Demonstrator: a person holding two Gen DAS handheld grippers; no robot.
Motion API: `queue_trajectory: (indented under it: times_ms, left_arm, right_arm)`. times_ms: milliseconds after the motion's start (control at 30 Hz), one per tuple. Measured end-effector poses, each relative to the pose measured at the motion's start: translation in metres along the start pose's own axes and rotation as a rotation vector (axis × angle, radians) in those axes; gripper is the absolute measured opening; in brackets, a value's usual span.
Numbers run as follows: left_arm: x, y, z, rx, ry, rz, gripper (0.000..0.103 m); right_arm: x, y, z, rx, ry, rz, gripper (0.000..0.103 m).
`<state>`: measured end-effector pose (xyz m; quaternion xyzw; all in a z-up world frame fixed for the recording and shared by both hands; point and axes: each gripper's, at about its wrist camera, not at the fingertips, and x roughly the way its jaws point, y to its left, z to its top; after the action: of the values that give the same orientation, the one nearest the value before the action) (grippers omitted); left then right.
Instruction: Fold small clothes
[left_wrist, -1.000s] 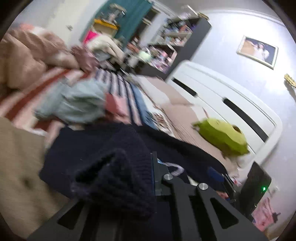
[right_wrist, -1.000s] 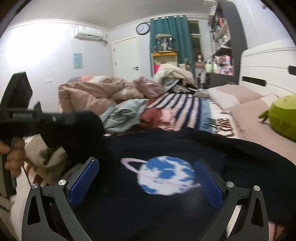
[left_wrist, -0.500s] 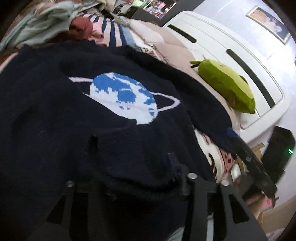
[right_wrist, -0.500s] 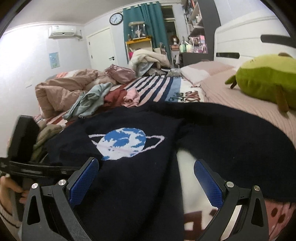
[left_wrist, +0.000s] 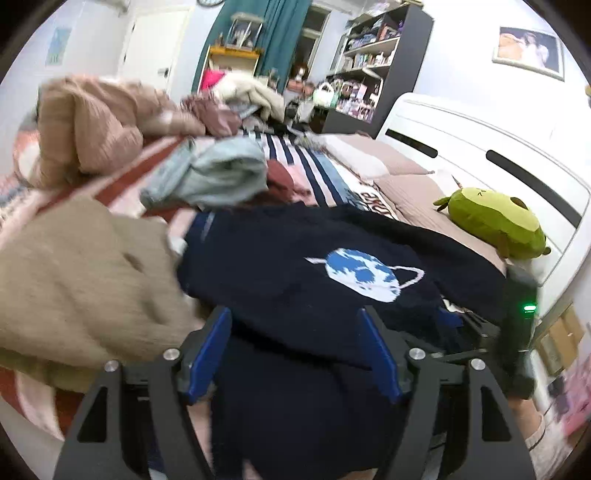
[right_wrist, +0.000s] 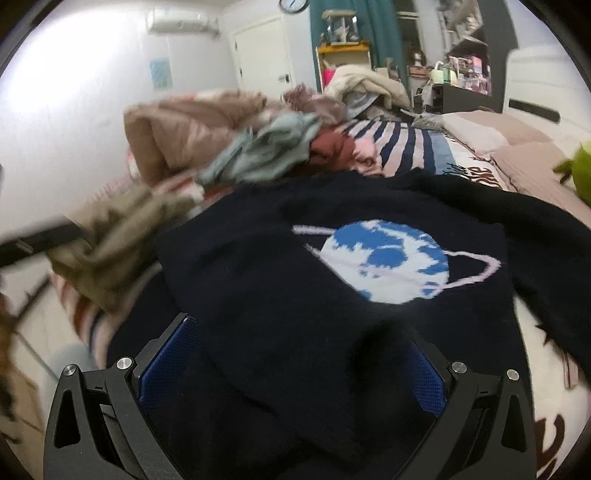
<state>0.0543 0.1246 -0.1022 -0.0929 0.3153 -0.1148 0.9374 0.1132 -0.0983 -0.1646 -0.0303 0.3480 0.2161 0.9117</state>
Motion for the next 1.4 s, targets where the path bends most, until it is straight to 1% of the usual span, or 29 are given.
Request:
queue_trajectory:
  times_ms: [33, 67, 100, 133, 200, 267, 300, 333, 367, 400, 433, 500, 533, 600, 667, 700, 833, 1000, 1233, 1400]
  left_arm:
    - [-0.006, 0.005, 0.000, 0.013, -0.013, 0.012, 0.068]
    - [-0.010, 0.006, 0.001, 0.026, -0.028, 0.030, 0.069]
    - [-0.012, 0.008, 0.002, 0.040, -0.041, 0.049, 0.069]
    - [-0.012, 0.010, 0.002, 0.048, -0.050, 0.062, 0.069]
    - [-0.011, 0.016, 0.002, 0.055, -0.062, 0.090, 0.069]
    - [-0.005, 0.021, 0.000, 0.058, -0.061, 0.126, 0.069]
    - [-0.002, 0.022, -0.002, 0.060, -0.059, 0.132, 0.070]
    - [0.001, 0.024, -0.004, 0.061, -0.057, 0.126, 0.077]
    - [0.002, 0.024, -0.006, 0.060, -0.062, 0.115, 0.086]
    - [0.003, 0.022, -0.007, 0.059, -0.072, 0.109, 0.088]
    - [0.002, 0.021, -0.008, 0.062, -0.086, 0.106, 0.090]
    - [0.001, 0.015, -0.009, 0.087, -0.099, 0.108, 0.095]
    - [0.000, 0.013, -0.010, 0.104, -0.109, 0.112, 0.097]
    - [-0.002, 0.010, -0.010, 0.134, -0.115, 0.137, 0.100]
    - [-0.003, 0.010, -0.009, 0.137, -0.117, 0.149, 0.101]
    - [-0.004, 0.011, -0.009, 0.134, -0.115, 0.150, 0.101]
    - [-0.005, 0.012, -0.008, 0.123, -0.109, 0.162, 0.101]
    - [-0.006, 0.002, -0.006, 0.138, -0.100, 0.185, 0.101]
    - [0.009, -0.014, -0.004, 0.093, -0.070, 0.169, 0.101]
    - [0.026, -0.031, -0.001, 0.099, -0.041, 0.176, 0.101]
  right_arm:
    - [0.006, 0.004, -0.001, -0.015, 0.010, -0.044, 0.098]
    - [0.010, 0.005, -0.003, -0.018, 0.016, -0.078, 0.093]
    - [0.012, 0.004, -0.005, -0.012, 0.025, -0.100, 0.081]
    - [0.013, 0.000, -0.007, 0.008, 0.036, -0.109, 0.075]
    - [0.011, -0.012, -0.013, 0.063, 0.055, -0.083, 0.073]
    - [0.006, -0.023, -0.020, 0.112, 0.079, -0.070, 0.060]
    - [0.005, -0.025, -0.023, 0.128, 0.093, -0.053, 0.047]
    - [0.004, -0.029, -0.025, 0.142, 0.116, -0.017, 0.037]
    - [0.005, -0.030, -0.027, 0.148, 0.128, 0.019, 0.034]
    - [0.003, -0.032, -0.029, 0.152, 0.128, 0.042, 0.029]
    - [0.002, -0.033, -0.030, 0.154, 0.123, 0.046, 0.021]
    - [0.001, -0.034, -0.029, 0.158, 0.109, 0.045, 0.011]
    - [0.000, -0.036, -0.027, 0.164, 0.102, 0.051, 0.008]
    - [-0.001, -0.037, -0.025, 0.171, 0.093, 0.050, 0.005]
    - [-0.004, -0.037, -0.022, 0.173, 0.069, 0.035, 0.003]
    - [-0.007, -0.038, -0.020, 0.174, 0.050, 0.026, 0.001]
    - [-0.034, -0.040, -0.011, 0.138, -0.055, -0.049, 0.001]
    - [-0.066, -0.057, -0.007, 0.134, -0.125, -0.062, 0.001]
    - [-0.089, -0.087, -0.025, 0.176, -0.139, -0.061, 0.001]
    - [-0.078, -0.109, -0.045, 0.232, -0.071, -0.024, 0.001]
